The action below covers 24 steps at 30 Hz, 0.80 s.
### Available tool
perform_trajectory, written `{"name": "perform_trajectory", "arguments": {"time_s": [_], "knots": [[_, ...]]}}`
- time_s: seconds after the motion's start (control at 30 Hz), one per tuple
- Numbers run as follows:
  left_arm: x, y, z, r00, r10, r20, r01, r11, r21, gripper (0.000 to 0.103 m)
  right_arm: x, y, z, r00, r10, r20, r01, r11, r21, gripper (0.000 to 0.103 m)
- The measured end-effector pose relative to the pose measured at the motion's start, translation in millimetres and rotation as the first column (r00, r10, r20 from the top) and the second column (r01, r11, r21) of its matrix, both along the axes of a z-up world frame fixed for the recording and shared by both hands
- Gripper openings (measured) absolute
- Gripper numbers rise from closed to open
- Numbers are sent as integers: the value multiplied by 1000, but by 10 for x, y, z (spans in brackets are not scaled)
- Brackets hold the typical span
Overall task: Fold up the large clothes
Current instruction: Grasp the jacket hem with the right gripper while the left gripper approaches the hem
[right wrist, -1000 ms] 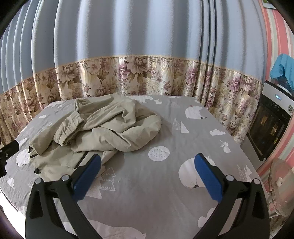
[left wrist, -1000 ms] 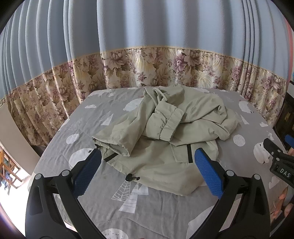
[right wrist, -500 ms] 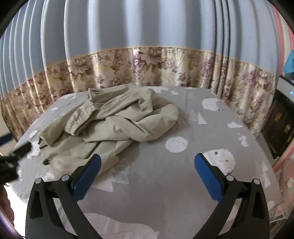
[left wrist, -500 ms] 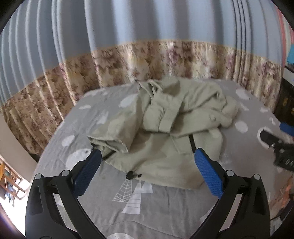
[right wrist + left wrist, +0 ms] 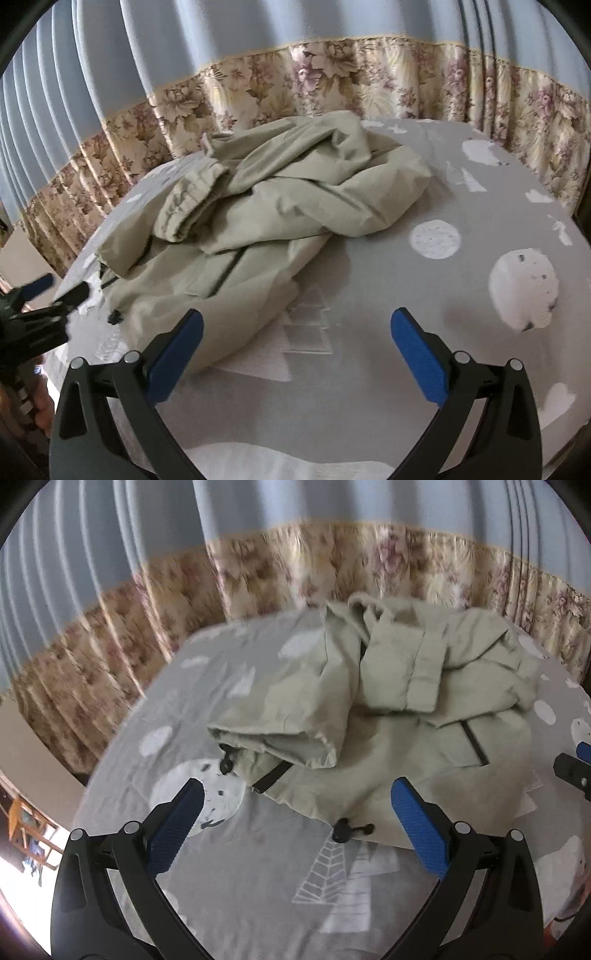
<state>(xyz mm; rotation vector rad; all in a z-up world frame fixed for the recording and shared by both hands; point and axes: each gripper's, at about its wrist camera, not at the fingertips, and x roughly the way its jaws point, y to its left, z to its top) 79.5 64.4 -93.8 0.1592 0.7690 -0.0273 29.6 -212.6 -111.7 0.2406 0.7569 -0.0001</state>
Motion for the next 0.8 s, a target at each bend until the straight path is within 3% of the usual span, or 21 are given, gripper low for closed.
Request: {"name": "perform_trajectory", "arguments": {"time_s": [0.1, 0.23, 0.33, 0.4, 0.43, 0.5, 0.6, 0.7, 0.8], "knots": [[184, 40, -82, 997, -68, -25, 67, 998, -6, 100, 45, 130, -71, 999, 34, -25, -34, 999, 2, 101], [342, 52, -122, 994, -108, -19, 109, 993, 51, 100, 101, 248, -155, 997, 68, -42, -65, 996, 55, 93], [432, 216, -83, 994, -103, -31, 103, 995, -16, 100, 202, 344, -269, 994, 83, -66, -79, 995, 64, 93], [475, 300, -74, 995, -84, -43, 82, 995, -48, 100, 314, 396, -377, 989, 113, -94, -104, 990, 96, 72], [488, 319, -79, 996, -75, -45, 72, 996, -53, 100, 343, 404, -403, 988, 126, -94, -116, 987, 108, 68], [488, 337, -91, 997, -61, -45, 59, 997, -56, 100, 431, 480, -379, 985, 159, -67, -155, 986, 60, 40], [499, 317, -131, 998, -53, -41, 51, 997, -59, 100, 550, 433, -312, 978, 208, -27, -206, 976, 73, 20], [532, 321, -186, 998, -31, -55, 28, 998, -56, 100, 498, 364, -135, 978, 206, 15, -205, 976, -74, 12], [537, 357, -208, 998, -15, -62, 10, 997, -75, 100, 430, 141, -58, 985, 169, 26, -163, 975, -150, 9]]}}
